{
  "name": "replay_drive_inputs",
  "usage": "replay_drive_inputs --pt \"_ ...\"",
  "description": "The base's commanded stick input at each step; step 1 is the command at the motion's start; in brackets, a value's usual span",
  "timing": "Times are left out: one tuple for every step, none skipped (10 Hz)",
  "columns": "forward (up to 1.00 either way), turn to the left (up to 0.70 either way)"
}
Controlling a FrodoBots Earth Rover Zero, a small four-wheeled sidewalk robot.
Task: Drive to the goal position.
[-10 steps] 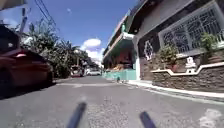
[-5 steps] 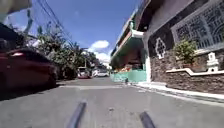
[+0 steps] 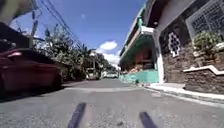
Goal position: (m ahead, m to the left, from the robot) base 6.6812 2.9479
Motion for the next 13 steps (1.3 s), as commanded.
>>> replay_drive_inputs --pt "1.0 0.01" --pt "1.0 -0.07" --pt "1.0 -0.27" --pt "1.0 -0.38" --pt "1.0 -0.38" --pt "1.0 -0.39" --pt "1.0 -0.4" --pt "0.86 -0.3" --pt "0.85 -0.08" --pt "0.85 0.11" --pt "0.85 0.07" --pt "0.85 0.04" --pt "0.85 0.01"
